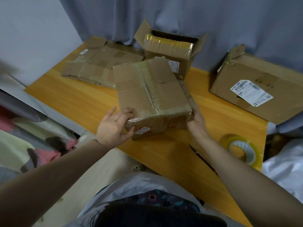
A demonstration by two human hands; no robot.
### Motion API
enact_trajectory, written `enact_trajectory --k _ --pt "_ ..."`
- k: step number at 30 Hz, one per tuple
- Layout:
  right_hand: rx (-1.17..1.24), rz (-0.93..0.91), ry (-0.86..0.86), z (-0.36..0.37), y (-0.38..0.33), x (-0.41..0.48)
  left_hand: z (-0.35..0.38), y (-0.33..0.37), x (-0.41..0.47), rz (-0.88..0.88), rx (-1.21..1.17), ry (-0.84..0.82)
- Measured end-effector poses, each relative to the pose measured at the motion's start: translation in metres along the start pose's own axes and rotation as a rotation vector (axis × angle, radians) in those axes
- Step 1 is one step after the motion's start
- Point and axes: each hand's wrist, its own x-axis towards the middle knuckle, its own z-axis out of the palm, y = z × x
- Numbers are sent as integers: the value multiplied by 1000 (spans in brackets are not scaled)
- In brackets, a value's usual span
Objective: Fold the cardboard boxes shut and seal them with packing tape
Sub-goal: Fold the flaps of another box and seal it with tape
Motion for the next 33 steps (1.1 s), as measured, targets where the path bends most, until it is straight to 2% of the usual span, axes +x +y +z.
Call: enact_trajectory --k 2,3,5,6,8,10,15,18,20,22,25,27,31,33 --pt "7 -288 242 -9 -7 -3 -4 3 10 -24 10 19" --pt "-92 -474 280 -10 -13 -6 -4 5 17 -12 -1 16" --pt "-441 -749 199 -4 -27 -10 5 12 32 71 -10 -32" --pt "-631 -780 107 2 -31 -9 12 15 38 121 1 -73" --pt "-944 -684 -37 12 -36 -6 24 22 44 183 22 -151" --pt "-1063 -632 -70 18 -34 -1 32 24 44 188 39 -140" --pt "-1144 -785 93 26 -20 10 34 28 43 207 46 -42" --pt "-1202 -870 182 26 -19 12 36 28 46 208 87 -46" --pt "-1214 -945 175 21 -18 18 40 25 45 220 133 -107" --pt "-1188 -1115 157 10 -12 28 41 20 47 223 106 -163" --pt "-1148 -1281 77 -16 -1 46 34 9 45 311 -6 -150" --pt "-1133 -1259 33 -21 3 49 28 -4 35 364 -16 -142" --pt "-1033 -1243 -29 -13 5 44 25 -11 22 344 -18 -101" --pt "-985 -1210 -66 -17 1 41 21 -8 22 316 -27 -158"
